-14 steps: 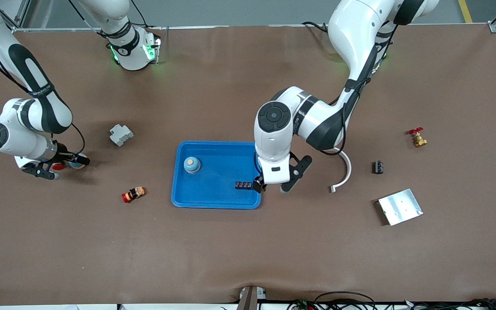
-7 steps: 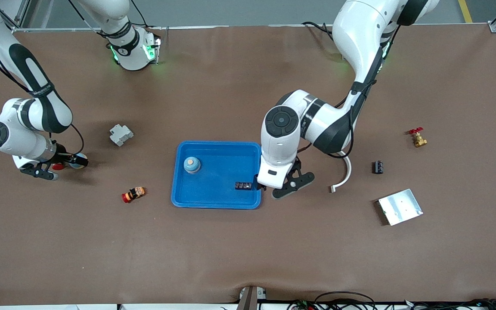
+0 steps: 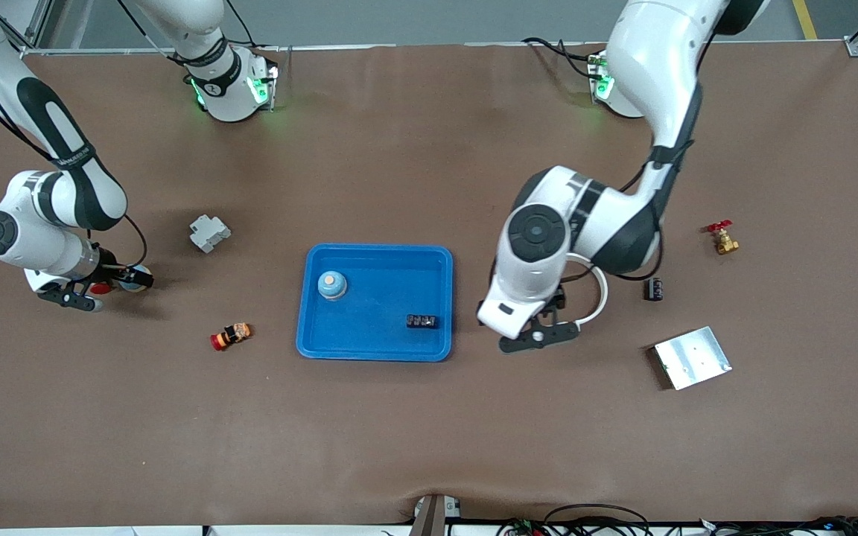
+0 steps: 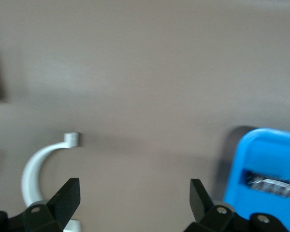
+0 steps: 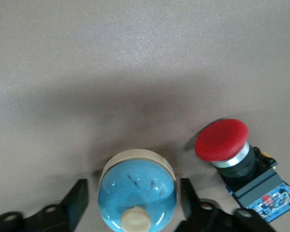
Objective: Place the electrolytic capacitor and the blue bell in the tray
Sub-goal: 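Carry the bell toward the tray while the left gripper reaches the second capacitor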
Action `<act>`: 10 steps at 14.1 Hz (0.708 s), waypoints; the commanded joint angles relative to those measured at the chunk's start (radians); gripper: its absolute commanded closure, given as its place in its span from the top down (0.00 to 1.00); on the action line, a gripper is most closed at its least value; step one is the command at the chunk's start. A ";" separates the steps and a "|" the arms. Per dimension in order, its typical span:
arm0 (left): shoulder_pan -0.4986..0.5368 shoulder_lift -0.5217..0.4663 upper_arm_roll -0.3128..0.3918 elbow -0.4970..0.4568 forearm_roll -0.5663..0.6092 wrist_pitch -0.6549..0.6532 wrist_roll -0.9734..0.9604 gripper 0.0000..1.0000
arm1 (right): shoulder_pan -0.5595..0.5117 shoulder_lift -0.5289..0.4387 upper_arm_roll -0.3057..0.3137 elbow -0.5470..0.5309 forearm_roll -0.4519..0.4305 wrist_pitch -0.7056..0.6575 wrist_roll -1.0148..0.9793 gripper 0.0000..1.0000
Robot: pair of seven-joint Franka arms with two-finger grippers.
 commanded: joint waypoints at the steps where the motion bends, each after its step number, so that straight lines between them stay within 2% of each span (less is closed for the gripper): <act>1: 0.025 -0.203 -0.009 -0.283 -0.002 0.093 0.093 1.00 | -0.008 -0.005 0.008 -0.008 -0.026 0.000 0.009 0.39; 3: 0.064 -0.259 -0.010 -0.369 0.000 0.125 0.168 1.00 | 0.004 -0.009 0.008 -0.008 -0.026 -0.009 0.009 0.21; 6: 0.122 -0.326 -0.012 -0.505 -0.002 0.212 0.213 1.00 | 0.025 -0.015 0.018 0.019 -0.026 -0.078 0.009 0.11; 8: 0.171 -0.363 -0.013 -0.587 -0.002 0.268 0.271 1.00 | 0.062 -0.047 0.065 0.060 -0.012 -0.153 0.021 0.02; 10: 0.221 -0.378 -0.013 -0.644 -0.002 0.317 0.334 1.00 | 0.081 -0.042 0.143 0.187 0.024 -0.335 0.082 0.00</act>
